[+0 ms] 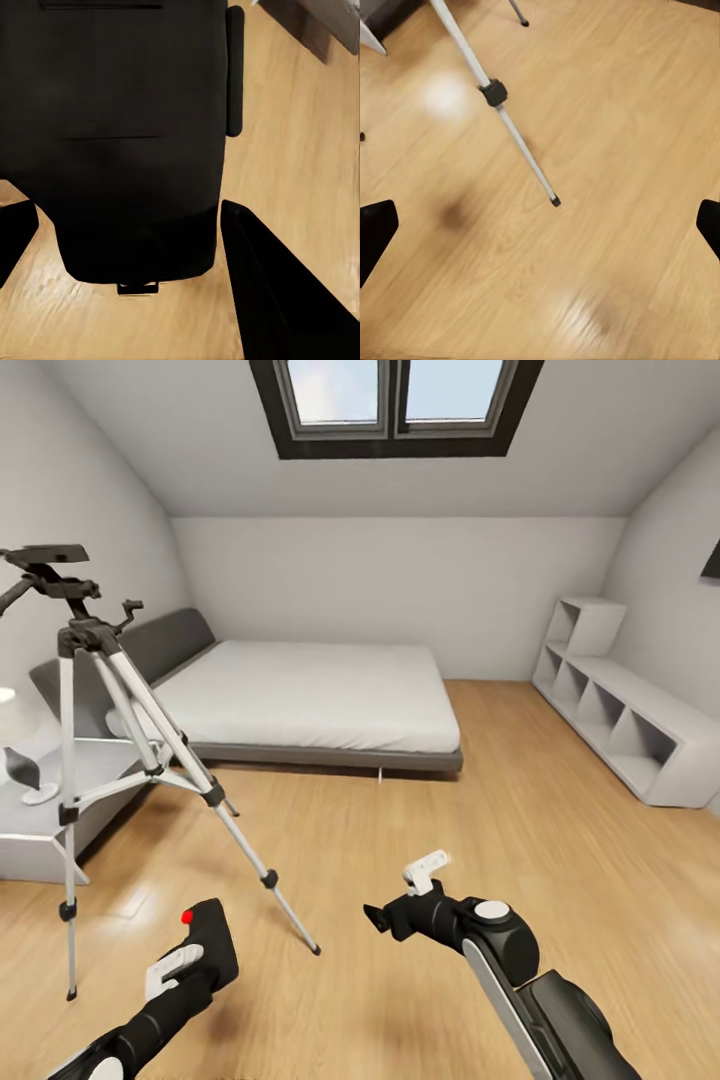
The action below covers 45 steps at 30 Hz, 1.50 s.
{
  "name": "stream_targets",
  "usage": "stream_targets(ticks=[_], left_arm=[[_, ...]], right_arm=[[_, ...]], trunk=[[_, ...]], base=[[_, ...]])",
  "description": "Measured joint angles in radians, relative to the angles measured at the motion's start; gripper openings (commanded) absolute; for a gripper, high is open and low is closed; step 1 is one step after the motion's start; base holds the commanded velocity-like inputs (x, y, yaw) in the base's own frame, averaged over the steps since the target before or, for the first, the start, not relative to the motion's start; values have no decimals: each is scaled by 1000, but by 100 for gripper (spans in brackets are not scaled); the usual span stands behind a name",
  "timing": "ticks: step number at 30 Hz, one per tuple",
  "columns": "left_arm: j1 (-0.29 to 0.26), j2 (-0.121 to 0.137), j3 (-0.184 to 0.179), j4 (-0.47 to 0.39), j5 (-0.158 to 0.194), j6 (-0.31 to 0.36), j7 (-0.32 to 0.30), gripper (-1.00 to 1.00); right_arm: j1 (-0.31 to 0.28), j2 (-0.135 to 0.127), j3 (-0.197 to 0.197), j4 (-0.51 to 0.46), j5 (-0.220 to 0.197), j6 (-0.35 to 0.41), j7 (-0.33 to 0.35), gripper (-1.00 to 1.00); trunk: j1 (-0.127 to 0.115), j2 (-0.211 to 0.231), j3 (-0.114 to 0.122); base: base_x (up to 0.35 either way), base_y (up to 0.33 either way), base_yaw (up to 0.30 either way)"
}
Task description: Attach the digital camera to the camera tripod in the bedroom.
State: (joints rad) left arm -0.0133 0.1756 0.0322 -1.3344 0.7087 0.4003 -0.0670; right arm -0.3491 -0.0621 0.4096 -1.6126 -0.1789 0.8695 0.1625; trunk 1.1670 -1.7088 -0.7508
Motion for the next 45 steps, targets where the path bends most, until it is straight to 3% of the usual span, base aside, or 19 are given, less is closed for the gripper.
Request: stream_targets(ticks=[10, 28, 45], left_arm=[[0, -1, 10, 12, 32, -1, 6, -100], [0, -2, 31, 31, 39, 1, 1, -100], [0, -3, 96, 57, 40, 2, 2, -100]], right_arm=[[1, 0, 16, 0, 1, 0, 0, 100], [5, 1, 39, 0, 2, 2, -1, 100], [11, 3, 65, 0, 2, 4, -2, 100]], trunk=[[-38, 70, 31], [-107, 196, 88], [-173, 315, 141]], base=[[0, 0, 254], [0, 0, 281], [0, 0, 284]])
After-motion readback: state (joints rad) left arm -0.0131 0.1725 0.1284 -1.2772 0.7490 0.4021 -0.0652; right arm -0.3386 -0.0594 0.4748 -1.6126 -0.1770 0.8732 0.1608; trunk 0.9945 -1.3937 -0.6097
